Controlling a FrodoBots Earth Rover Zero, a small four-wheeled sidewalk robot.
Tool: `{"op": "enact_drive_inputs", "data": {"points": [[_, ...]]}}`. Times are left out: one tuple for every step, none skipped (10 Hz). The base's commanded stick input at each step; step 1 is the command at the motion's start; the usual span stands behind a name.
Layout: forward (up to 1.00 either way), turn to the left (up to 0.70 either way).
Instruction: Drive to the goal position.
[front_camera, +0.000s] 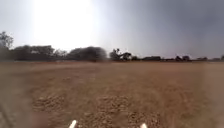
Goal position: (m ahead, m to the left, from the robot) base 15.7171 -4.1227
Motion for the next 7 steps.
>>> {"op": "enact_drive_inputs", "data": {"points": [[0.5, 0.0], [0.5, 0.0], [0.5, 0.0], [0.5, 0.0], [0.5, 0.0], [0.5, 0.0], [0.5, 0.0]]}}
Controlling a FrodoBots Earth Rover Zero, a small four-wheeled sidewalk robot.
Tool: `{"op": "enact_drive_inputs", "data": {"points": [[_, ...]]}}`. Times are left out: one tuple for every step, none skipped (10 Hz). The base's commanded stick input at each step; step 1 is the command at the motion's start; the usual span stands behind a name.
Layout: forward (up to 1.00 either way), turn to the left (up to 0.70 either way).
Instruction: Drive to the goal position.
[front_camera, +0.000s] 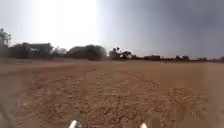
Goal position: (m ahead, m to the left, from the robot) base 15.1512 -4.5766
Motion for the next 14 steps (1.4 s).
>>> {"op": "enact_drive_inputs", "data": {"points": [[0.5, 0.0], [0.5, 0.0], [0.5, 0.0], [0.5, 0.0], [0.5, 0.0], [0.5, 0.0], [0.5, 0.0], [0.5, 0.0], [0.5, 0.0], [0.5, 0.0], [0.5, 0.0], [0.5, 0.0], [0.5, 0.0], [0.5, 0.0]]}}
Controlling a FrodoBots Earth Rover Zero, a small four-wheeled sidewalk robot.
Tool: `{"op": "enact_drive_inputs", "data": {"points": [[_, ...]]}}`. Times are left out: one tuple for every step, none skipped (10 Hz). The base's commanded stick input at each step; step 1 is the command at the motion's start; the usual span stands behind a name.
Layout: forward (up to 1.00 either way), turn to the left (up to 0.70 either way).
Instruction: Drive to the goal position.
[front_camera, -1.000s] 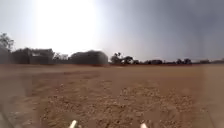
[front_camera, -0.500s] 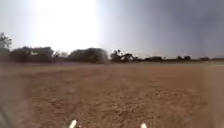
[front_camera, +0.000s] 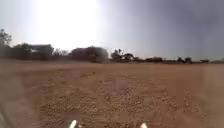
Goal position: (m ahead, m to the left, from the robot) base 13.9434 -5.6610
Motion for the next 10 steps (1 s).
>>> {"op": "enact_drive_inputs", "data": {"points": [[0.5, 0.0], [0.5, 0.0], [0.5, 0.0], [0.5, 0.0], [0.5, 0.0], [0.5, 0.0], [0.5, 0.0], [0.5, 0.0], [0.5, 0.0], [0.5, 0.0]]}}
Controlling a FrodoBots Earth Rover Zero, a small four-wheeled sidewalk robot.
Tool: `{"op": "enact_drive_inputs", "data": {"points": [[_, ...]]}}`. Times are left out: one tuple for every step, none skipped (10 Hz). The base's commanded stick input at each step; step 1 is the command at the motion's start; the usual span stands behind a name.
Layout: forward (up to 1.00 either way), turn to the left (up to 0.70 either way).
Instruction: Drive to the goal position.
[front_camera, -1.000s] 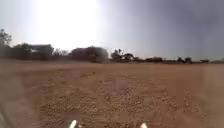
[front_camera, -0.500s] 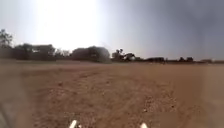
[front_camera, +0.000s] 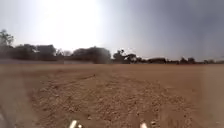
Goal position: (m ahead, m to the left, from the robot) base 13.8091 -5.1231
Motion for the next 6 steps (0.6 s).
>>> {"op": "enact_drive_inputs", "data": {"points": [[0.5, 0.0], [0.5, 0.0], [0.5, 0.0], [0.5, 0.0], [0.5, -0.04], [0.5, -0.29]]}}
